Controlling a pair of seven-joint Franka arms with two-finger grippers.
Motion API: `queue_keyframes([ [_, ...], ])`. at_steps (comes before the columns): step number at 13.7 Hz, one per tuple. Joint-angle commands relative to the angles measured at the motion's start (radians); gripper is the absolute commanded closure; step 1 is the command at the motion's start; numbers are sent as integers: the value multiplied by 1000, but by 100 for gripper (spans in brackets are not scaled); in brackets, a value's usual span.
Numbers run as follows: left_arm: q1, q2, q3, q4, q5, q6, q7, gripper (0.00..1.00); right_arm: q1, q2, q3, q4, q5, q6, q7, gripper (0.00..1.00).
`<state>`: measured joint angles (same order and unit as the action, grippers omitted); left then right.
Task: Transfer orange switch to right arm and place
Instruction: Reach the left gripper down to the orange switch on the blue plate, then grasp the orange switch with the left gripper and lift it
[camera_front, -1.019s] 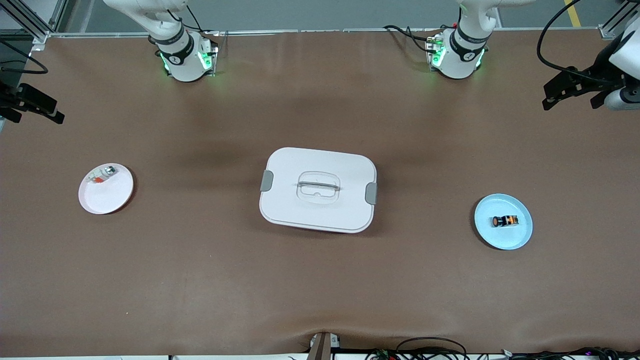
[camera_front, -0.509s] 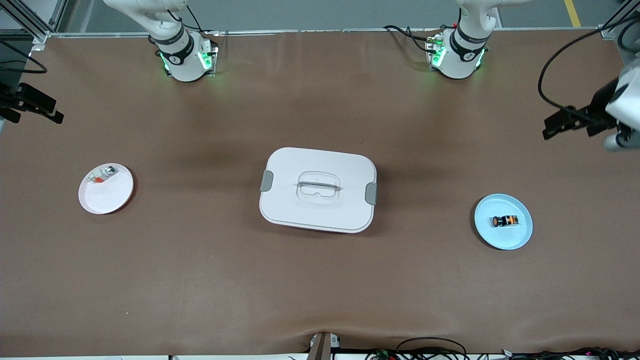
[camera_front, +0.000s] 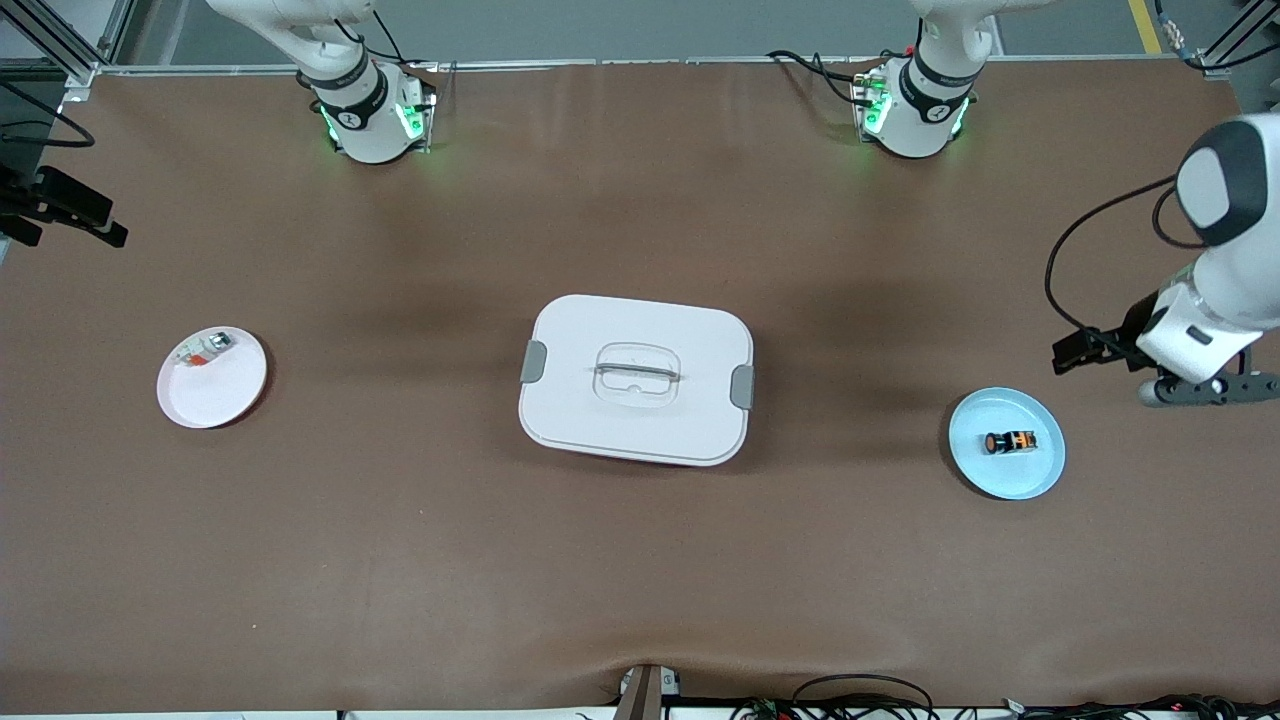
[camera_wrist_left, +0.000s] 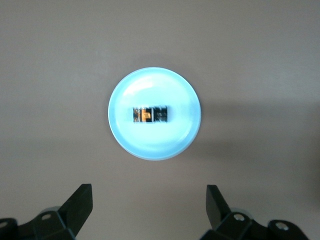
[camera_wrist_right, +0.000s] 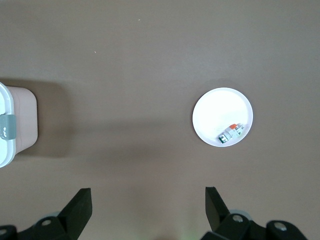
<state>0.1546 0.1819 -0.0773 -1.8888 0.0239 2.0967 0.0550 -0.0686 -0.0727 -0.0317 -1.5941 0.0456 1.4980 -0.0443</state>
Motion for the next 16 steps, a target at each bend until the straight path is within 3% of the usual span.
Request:
queue_keyframes([
  [1,17,100,-5,8,21,104,25,0,-13,-24,6,-24,11,5,-12,0],
  [7,19,283,-4,8,22,333,72,0,-13,-22,6,-24,11,7,-12,0],
  [16,22,379,-2,11,22,401,83,0,-13,-24,6,-26,10,7,-12,0],
])
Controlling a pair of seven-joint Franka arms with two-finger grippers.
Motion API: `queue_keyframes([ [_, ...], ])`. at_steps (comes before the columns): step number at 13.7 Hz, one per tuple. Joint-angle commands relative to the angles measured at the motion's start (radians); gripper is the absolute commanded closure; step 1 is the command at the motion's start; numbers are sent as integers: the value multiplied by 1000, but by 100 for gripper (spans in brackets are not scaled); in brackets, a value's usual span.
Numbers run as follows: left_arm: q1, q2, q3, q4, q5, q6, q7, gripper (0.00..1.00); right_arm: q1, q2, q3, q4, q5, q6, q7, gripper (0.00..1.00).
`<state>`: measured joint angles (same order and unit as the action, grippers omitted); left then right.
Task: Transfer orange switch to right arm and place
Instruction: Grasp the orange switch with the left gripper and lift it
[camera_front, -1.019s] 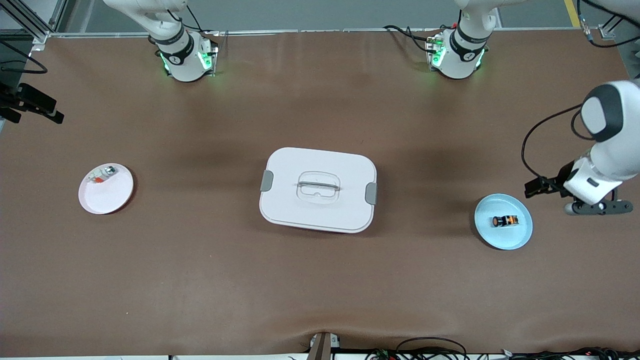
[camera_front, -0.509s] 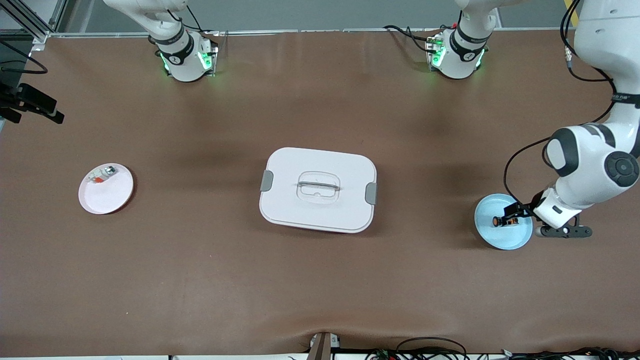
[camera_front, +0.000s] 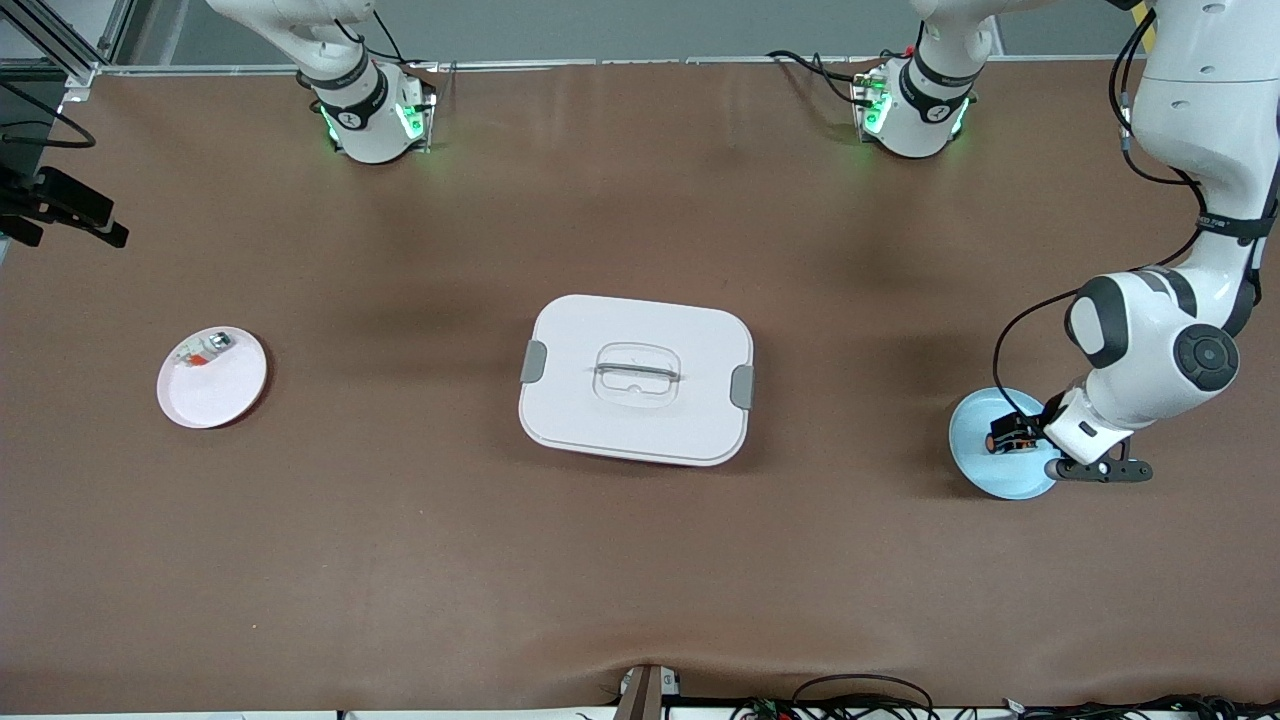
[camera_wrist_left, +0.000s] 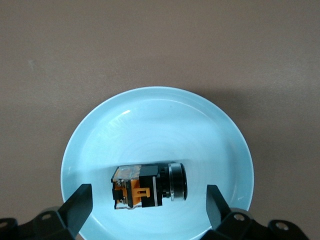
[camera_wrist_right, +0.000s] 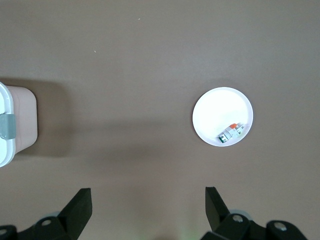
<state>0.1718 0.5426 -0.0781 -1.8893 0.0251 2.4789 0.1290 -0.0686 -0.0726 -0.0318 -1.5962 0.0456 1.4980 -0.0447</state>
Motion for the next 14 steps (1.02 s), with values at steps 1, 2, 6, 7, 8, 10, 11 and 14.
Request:
queue_keyframes([
  [1,6,25,-2,12,21,18,7,0,-13,-24,6,-24,10,5,-12,0],
  [2,6,31,-2,12,21,29,7,0,-13,-24,6,-24,10,5,-12,0],
  [6,8,63,-2,13,21,55,7,0,-13,-24,6,-24,10,7,-12,0],
  [7,8,68,-2,13,21,64,7,0,-11,-24,6,-24,10,8,-12,0],
  [8,11,74,-2,13,21,72,7,1,-11,-24,6,-24,10,8,-12,0],
  [10,14,76,-2,13,21,74,7,20,-11,-24,6,-22,10,8,-12,0],
  [11,12,77,-2,13,21,74,7,34,-11,-24,6,-22,10,8,-12,0],
  [14,6,74,-3,13,21,72,9,99,-11,-24,6,-22,10,8,-12,0],
])
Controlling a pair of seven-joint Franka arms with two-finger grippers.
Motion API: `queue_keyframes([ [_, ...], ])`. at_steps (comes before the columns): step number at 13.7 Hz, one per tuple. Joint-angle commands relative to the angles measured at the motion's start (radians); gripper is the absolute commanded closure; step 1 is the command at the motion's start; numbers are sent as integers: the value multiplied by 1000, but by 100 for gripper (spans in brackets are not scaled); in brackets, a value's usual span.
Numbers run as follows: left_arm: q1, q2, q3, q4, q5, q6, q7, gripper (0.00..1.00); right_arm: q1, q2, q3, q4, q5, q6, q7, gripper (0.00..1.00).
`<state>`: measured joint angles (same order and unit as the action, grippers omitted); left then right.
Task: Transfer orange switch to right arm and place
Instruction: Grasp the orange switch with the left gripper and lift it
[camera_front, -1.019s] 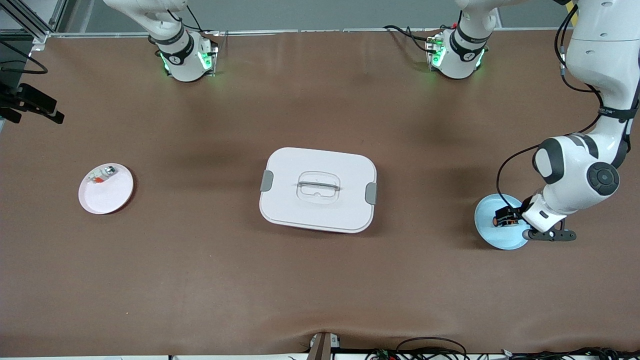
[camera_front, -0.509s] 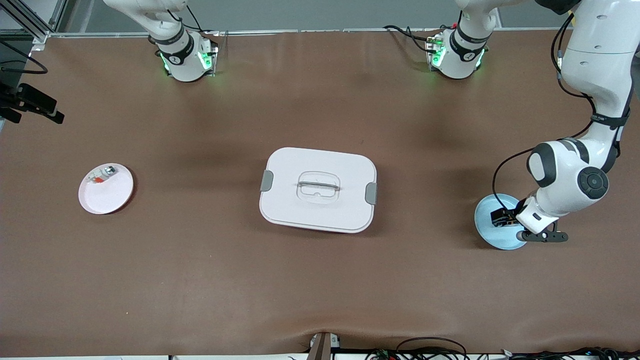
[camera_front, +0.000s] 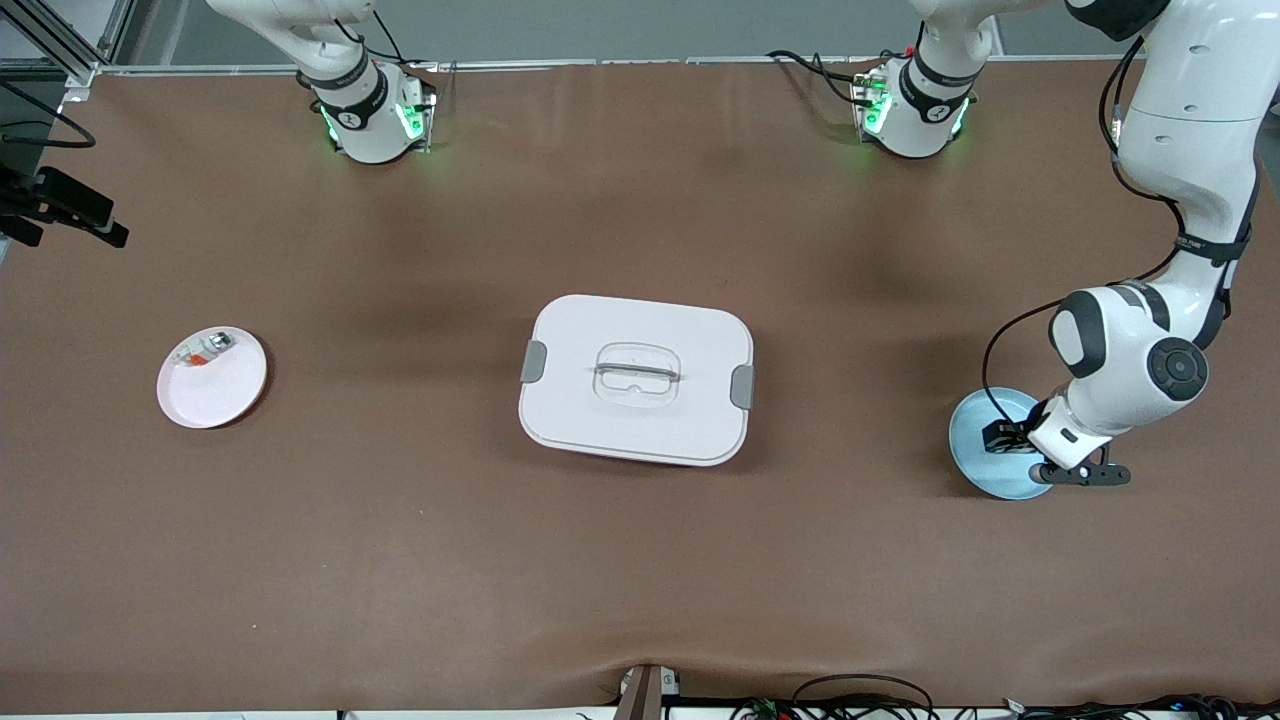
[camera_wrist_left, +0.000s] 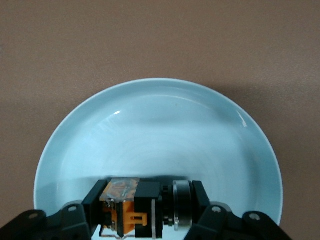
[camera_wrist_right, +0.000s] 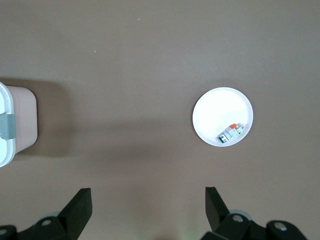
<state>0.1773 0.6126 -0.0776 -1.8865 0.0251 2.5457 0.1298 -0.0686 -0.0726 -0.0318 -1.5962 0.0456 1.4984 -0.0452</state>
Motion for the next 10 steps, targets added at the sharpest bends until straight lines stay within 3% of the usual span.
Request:
queue_keyframes([
  [1,-1,-4,-4,12,21,1,8,100,-11,-24,6,-24,10,8,-12,0],
  [4,-4,-57,-8,15,21,-34,11,100,-13,-24,6,-24,10,8,-12,0],
  [7,-16,-140,-27,29,21,-146,1,100,-13,-24,6,-24,10,8,-12,0],
  [10,-16,-194,-70,114,6,-321,-4,100,-13,-24,6,-24,10,10,-12,0],
])
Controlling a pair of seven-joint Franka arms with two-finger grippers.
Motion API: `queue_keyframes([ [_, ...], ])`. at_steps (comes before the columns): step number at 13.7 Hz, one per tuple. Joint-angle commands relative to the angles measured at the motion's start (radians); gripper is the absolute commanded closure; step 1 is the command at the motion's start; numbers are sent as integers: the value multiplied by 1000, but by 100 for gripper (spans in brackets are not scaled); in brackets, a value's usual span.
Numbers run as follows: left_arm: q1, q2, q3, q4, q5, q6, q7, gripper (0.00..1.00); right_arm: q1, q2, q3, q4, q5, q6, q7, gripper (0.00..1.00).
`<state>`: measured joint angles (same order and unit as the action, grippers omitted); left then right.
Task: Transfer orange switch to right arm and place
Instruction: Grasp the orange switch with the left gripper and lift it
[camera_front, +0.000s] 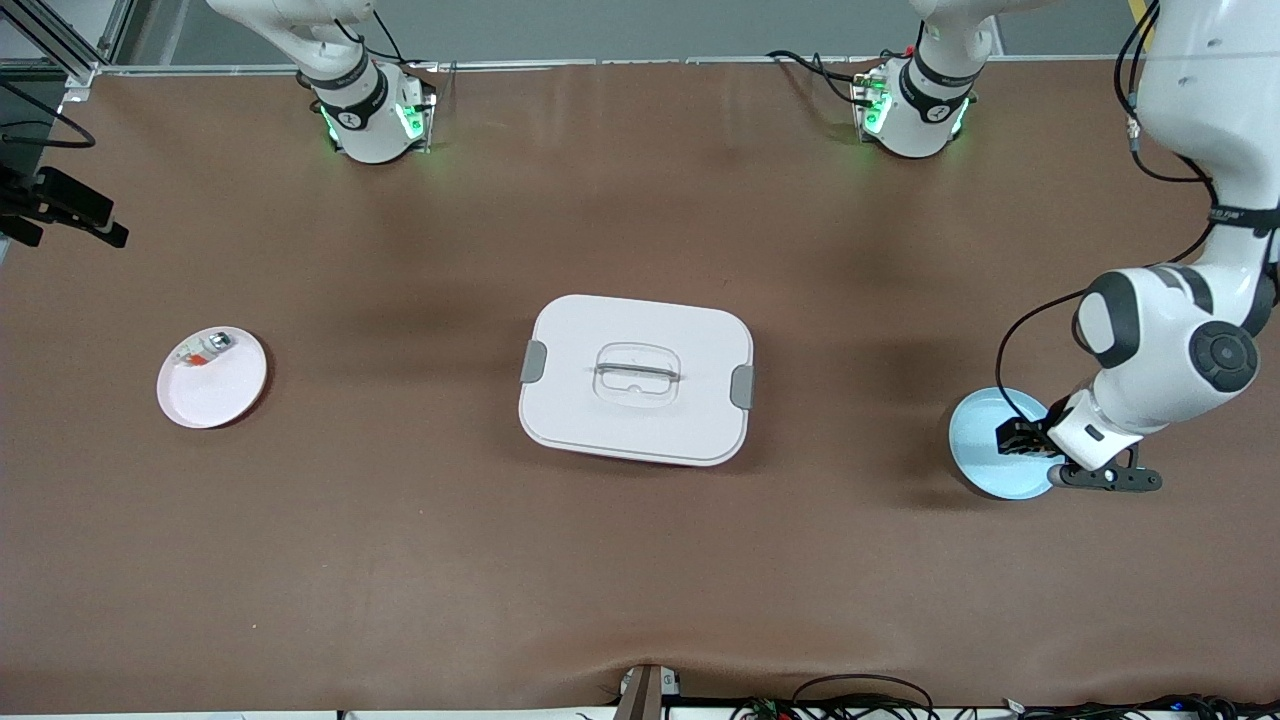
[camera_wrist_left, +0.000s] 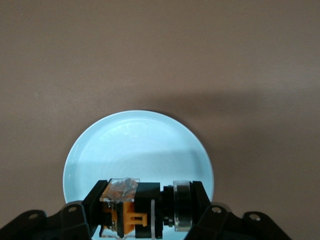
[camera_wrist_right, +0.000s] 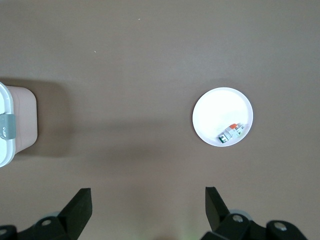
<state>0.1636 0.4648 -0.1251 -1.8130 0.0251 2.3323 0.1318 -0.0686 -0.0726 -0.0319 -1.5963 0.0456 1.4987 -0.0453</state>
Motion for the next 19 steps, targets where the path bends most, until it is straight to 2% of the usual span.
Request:
queue_keyframes([
  [1,-3,-49,-39,88,3,-189,-23,100,-13,-24,6,-24,10,8,-11,0],
  [5,-4,-49,-146,273,3,-456,-240,100,-13,-24,6,-24,10,9,-11,0],
  [9,-1,-52,-292,352,-19,-594,-550,100,-13,-24,6,-24,10,9,-11,0],
  [12,-1,-52,-399,368,-92,-614,-826,100,-14,-24,6,-25,10,8,-11,0],
  [16,-10,-43,-531,397,-128,-611,-1147,100,-14,-24,6,-25,10,9,-13,0],
  [19,-45,-35,-567,422,-209,-591,-1323,100,-14,-19,6,-13,8,12,-11,0],
])
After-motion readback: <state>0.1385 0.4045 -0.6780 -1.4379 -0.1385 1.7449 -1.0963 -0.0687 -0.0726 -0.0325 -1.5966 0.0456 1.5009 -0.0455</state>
